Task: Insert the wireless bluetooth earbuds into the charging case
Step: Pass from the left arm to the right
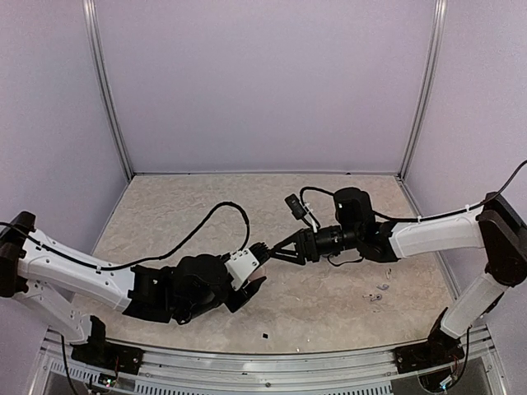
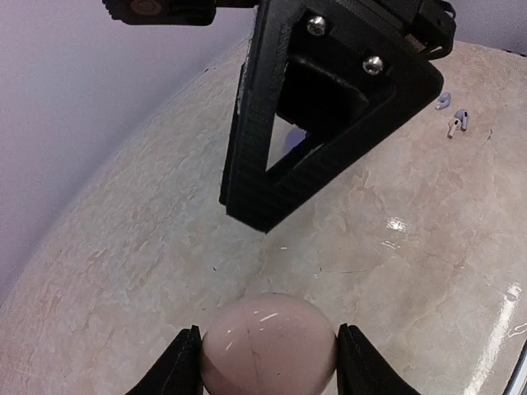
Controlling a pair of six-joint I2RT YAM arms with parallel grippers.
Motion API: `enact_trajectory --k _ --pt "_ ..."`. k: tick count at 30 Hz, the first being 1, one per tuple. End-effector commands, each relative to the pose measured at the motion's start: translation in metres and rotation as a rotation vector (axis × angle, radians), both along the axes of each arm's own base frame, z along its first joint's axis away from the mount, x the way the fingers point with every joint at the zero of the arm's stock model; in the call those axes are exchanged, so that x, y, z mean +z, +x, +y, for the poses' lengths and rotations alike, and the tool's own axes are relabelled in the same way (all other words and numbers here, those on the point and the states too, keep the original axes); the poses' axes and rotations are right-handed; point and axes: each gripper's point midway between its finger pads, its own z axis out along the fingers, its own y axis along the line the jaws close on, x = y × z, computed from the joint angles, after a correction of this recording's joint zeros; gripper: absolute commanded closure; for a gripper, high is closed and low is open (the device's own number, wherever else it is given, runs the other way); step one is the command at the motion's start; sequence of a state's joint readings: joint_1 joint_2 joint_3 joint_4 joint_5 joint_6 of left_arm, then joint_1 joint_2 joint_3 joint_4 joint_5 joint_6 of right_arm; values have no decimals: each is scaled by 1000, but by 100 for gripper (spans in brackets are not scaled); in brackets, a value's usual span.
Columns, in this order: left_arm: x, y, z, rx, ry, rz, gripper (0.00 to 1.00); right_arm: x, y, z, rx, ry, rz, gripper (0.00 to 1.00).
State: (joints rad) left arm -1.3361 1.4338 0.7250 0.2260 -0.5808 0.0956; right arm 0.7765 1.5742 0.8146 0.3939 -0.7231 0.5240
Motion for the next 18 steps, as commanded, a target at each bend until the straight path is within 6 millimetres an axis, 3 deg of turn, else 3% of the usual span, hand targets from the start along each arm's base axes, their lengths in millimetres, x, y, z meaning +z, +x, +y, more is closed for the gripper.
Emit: enact_trajectory --k 1,8,18 --pt "18 0 -13 -4 -13 -69 64 0 -14 18 58 -16 6 44" --pt "17 -4 -18 -18 -4 -85 64 -6 -30 34 118 -48 -8 50" --pt "18 -2 -16 -5 3 -97 64 -16 -38 38 151 -75 3 57"
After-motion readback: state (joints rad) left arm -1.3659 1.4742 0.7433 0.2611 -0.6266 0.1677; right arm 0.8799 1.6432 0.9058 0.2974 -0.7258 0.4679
